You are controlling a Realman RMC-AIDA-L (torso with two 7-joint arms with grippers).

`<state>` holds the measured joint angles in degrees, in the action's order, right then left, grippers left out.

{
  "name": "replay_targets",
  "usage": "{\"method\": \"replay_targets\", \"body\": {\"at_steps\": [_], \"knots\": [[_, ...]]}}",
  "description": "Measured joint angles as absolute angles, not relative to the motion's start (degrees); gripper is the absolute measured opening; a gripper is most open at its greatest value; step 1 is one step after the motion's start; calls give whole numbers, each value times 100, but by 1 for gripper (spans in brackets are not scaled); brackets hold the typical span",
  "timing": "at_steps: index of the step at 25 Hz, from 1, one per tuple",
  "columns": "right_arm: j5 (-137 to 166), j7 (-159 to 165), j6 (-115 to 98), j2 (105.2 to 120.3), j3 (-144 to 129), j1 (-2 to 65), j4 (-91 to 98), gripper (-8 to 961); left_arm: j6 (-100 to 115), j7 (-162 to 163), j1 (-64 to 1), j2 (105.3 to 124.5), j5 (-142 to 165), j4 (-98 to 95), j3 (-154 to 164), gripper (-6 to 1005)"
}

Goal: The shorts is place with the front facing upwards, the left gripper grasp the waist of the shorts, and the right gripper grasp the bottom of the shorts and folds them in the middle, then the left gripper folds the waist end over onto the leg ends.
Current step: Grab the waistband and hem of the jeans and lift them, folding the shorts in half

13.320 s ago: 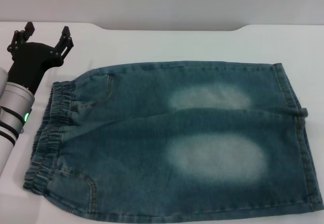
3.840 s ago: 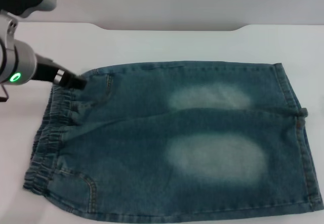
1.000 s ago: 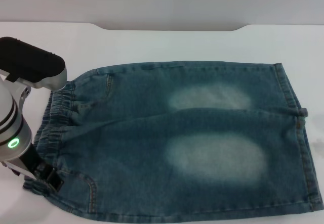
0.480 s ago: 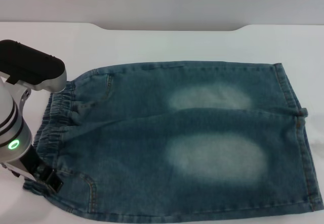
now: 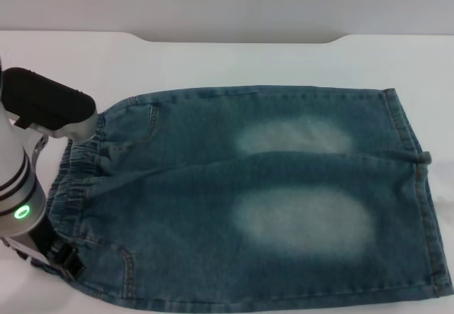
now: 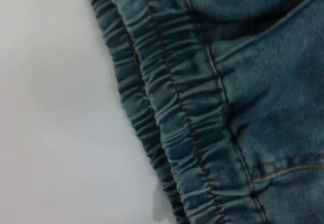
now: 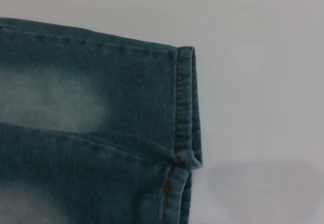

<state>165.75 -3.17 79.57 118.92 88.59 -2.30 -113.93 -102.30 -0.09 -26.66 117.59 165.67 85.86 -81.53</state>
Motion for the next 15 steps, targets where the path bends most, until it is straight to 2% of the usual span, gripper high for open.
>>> {"method": "replay_targets", "body": {"at_steps": [4, 9, 13, 15], "knots": [[16575, -317, 7964, 11883, 8860, -268, -11507, 661, -10257, -63, -2685, 11755, 16562, 8542, -8193, 842], [16576, -317, 7974, 11883, 8864, -278, -11558, 660, -10179, -68, -2608, 11745, 16565, 8621, -8233, 728], [16570, -317, 8035, 11883, 8863, -284, -11578, 658, -10110, -66, -2600, 11759, 16567, 8631, -8218, 555], [16436, -360, 8122, 11883, 8868, -288, -11594, 658, -10090, -61, -2598, 11766, 16564, 8646, -8222, 525]]}}
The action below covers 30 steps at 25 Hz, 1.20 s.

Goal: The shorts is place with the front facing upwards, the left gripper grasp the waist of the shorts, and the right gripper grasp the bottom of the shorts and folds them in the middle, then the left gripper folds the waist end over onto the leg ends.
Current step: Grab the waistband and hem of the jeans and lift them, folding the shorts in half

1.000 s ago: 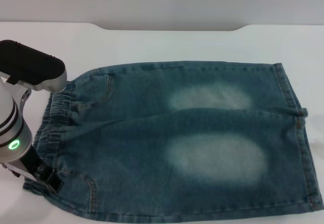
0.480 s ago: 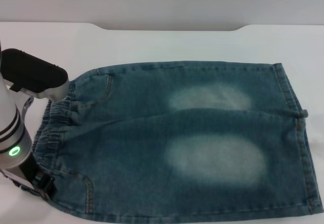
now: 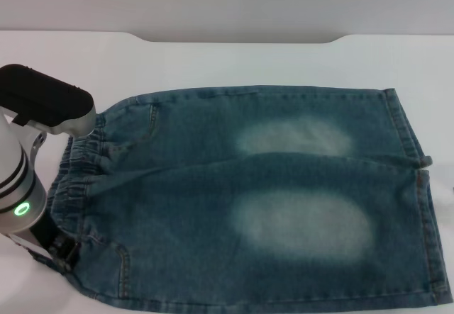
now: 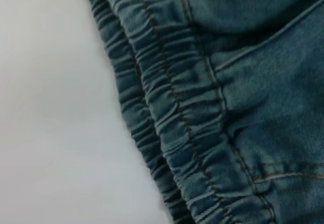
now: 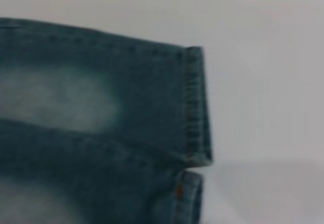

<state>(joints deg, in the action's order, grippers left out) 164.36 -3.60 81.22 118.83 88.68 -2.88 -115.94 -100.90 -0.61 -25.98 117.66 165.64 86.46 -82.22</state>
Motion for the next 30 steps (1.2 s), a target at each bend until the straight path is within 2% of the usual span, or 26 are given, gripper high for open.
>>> {"method": "replay_targets", "body": {"at_steps": [8, 15, 30], "knots": [[15534, -604, 8982, 11872, 9088, -249, -11611, 655, -10167, -23, -2628, 11781, 16560, 8988, -8209, 438], [15552, -654, 9134, 11867, 9064, -315, -11614, 653, -10213, -19, -2690, 11786, 16557, 9024, -8197, 204], [15557, -686, 9080, 11890, 9015, -364, -11418, 648, -10171, -17, -2735, 11786, 16559, 9107, -8165, 92]]}}
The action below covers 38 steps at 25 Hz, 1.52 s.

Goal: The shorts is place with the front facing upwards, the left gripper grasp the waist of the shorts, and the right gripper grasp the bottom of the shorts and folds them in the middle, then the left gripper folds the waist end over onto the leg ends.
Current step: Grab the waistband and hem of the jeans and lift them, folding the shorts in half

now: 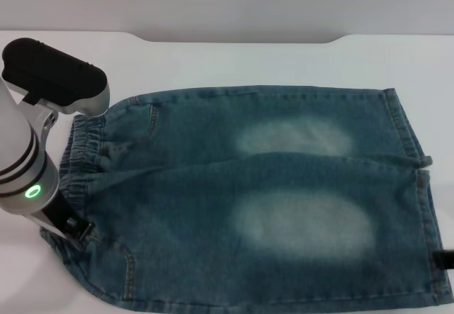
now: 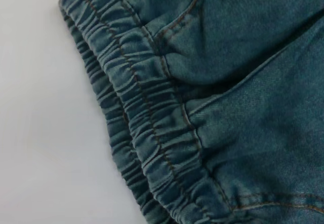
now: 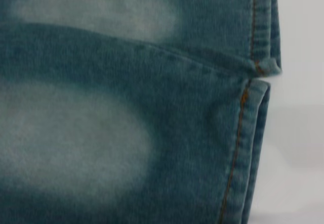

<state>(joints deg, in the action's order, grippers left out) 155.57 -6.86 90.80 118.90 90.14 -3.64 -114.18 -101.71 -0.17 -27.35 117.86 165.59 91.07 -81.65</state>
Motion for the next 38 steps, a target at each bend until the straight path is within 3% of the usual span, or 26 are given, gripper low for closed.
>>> {"method": "replay_targets", "body": {"at_steps": [38], "knots": [[15496, -749, 8679, 11900, 8669, -466, -10781, 636, -10150, 27, -2786, 11803, 16549, 9176, -8130, 64]]}}
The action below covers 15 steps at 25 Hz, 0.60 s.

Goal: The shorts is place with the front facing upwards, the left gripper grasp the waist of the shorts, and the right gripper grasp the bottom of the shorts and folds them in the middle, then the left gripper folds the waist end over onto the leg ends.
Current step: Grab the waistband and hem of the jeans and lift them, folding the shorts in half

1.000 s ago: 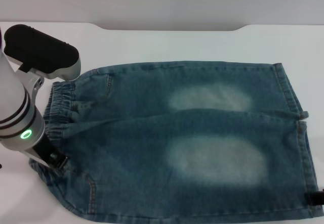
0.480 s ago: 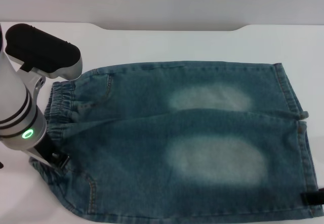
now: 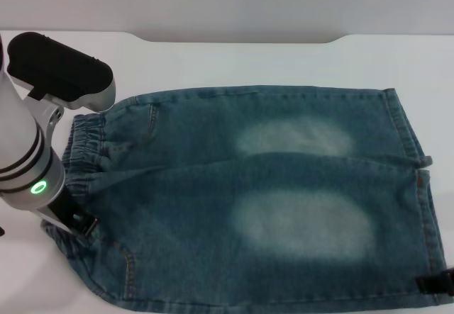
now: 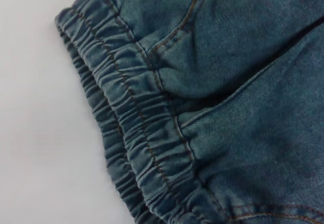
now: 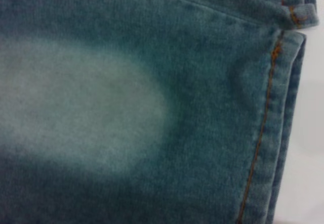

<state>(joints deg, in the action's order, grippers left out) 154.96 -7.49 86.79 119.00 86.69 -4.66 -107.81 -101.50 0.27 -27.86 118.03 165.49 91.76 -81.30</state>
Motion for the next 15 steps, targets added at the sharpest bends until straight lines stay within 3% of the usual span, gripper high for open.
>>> {"method": "replay_targets", "body": {"at_steps": [15], "knots": [[15495, -748, 8648, 11900, 8657, -457, -10784, 632, -10172, 44, -2786, 11803, 16550, 9176, -8069, 64]]}}
